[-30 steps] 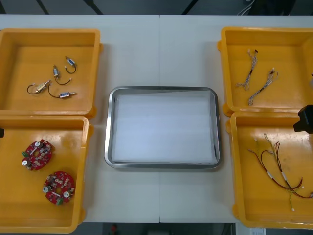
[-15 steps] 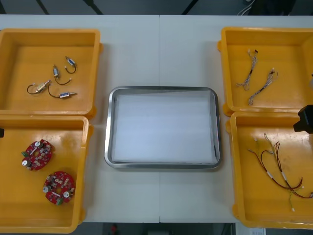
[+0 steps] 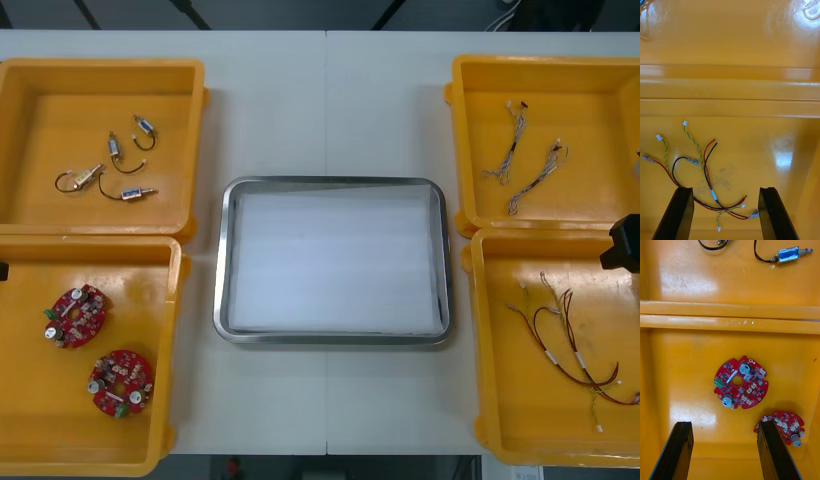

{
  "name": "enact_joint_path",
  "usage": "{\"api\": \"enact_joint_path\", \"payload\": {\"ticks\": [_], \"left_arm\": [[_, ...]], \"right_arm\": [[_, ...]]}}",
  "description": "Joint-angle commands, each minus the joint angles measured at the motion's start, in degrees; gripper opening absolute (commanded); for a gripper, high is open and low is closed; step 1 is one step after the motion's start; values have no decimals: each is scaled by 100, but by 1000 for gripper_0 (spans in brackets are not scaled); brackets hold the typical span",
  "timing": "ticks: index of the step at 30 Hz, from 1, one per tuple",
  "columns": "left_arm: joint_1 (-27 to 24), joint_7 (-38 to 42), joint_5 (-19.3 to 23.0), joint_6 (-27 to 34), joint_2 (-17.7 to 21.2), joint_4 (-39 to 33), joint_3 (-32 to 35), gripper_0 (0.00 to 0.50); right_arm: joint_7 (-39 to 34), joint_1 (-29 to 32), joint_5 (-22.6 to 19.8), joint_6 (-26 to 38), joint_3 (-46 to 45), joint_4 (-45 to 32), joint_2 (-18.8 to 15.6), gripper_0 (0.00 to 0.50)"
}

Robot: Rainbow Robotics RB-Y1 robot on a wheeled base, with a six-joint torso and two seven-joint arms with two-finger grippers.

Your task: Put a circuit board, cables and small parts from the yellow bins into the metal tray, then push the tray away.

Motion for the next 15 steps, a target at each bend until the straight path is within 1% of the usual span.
{"api": "enact_joint_path", "payload": {"ticks": [1,11,12,14,15], "left_arm": [[130,409,-54,-61,260,-106,-37,500],[130,409,-54,-61,260,-106,-37,500],[130,409,-54,-61,260,-106,-37,500],[130,409,-54,-61,260,-106,-37,500],[200,-2456,-18,211,269,-106,-63,500]], "right_arm": [[173,62,43,42,-164,-12,32,500],[173,62,43,42,-164,-12,32,500],[173,334,25,69,55,94,155,500],[182,405,17,69,82,103,181,500],[182,387,43,25,73,76,146,500]]}}
